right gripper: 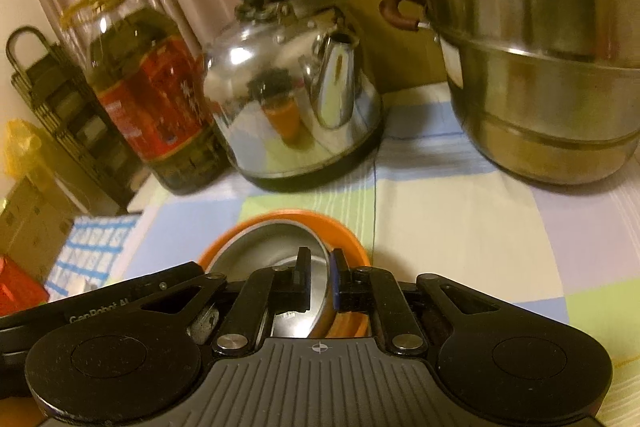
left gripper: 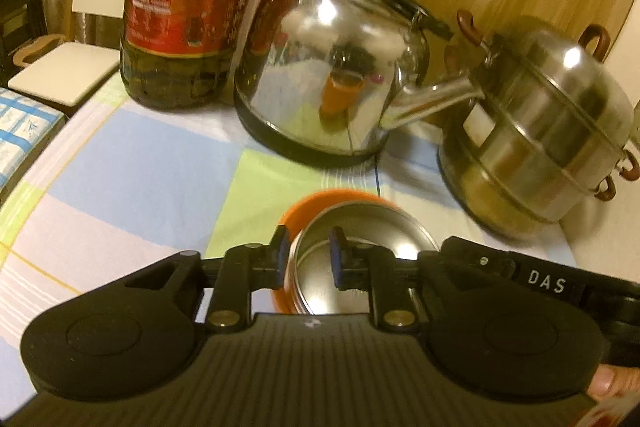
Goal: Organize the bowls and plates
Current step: 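Lower the steel bowl into the cream-white bowls inside the orange bowl, then open both grippers to release the steel bowl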
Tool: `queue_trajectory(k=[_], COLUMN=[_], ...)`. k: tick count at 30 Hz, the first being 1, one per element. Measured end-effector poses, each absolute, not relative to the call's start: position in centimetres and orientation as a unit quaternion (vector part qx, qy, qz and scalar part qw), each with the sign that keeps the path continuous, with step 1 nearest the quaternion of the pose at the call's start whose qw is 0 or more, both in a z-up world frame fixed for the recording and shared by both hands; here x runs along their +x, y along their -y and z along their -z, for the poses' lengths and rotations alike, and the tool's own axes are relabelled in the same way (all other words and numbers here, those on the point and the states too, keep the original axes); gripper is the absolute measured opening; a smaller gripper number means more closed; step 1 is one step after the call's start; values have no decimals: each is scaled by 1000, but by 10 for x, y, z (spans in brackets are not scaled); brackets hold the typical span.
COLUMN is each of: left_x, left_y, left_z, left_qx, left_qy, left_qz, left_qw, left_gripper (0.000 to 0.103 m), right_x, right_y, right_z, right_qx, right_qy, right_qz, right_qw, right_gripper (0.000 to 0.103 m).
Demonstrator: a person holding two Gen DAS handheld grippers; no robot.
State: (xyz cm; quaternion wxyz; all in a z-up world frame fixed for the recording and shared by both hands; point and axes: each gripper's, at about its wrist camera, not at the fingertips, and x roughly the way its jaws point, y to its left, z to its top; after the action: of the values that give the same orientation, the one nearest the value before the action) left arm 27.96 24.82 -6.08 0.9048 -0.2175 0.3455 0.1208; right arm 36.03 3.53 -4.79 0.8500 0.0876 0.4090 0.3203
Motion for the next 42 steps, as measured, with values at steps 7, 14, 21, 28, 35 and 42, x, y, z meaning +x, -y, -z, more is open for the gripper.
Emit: queue_trajectory(k=[7, 14, 21, 28, 35, 42], left_x=[280, 282, 284, 285, 284, 281], left_y=[-250, -247, -246, -245, -245, -245], left_z=[62, 70, 73, 73, 72, 60], left_qx=[-242, -254, -253, -251, -248, -236], left_qy=[-343, -352, -357, -359, -357, -339], left_qz=[-100, -88, -89, -89, -91, -101], left_qw=[902, 896, 895, 895, 896, 905], left_gripper=[19, 19, 19, 19, 19, 21], right_x=[360, 365, 365, 363, 361, 360], right_y=[-27, -28, -27, -28, -30, -28], right_z=[40, 57, 59, 59, 56, 51], right_qx=[122, 142, 140, 135, 123, 116], right_qy=[-398, -438, -440, -441, -435, -424], right_qz=[-330, -336, -332, -334, -334, -323], right_qw=[847, 821, 822, 822, 827, 838], right_gripper=[10, 9, 9, 9, 9, 10])
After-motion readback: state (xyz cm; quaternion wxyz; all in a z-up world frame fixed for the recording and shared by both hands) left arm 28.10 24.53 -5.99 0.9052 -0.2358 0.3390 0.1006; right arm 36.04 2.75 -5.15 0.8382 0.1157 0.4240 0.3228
